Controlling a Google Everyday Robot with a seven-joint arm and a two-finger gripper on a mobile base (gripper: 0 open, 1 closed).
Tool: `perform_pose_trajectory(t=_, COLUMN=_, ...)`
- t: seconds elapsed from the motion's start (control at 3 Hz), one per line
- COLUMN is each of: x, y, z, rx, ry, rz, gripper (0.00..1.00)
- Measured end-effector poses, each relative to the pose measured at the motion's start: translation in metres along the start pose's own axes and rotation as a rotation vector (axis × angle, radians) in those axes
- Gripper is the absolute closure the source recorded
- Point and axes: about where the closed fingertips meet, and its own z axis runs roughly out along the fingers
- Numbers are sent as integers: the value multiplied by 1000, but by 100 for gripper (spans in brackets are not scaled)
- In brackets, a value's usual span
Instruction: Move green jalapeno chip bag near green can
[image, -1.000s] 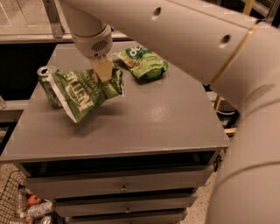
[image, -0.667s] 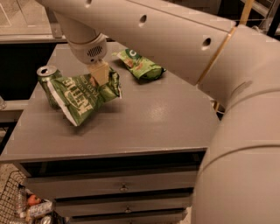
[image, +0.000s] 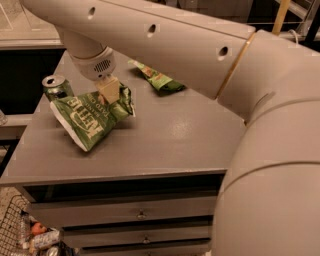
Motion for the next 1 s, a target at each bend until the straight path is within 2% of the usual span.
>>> perform_pose_trajectory(t=1.0, x=-40, y=-8, z=7, rx=-24, ry=-48, rz=-105, gripper=100)
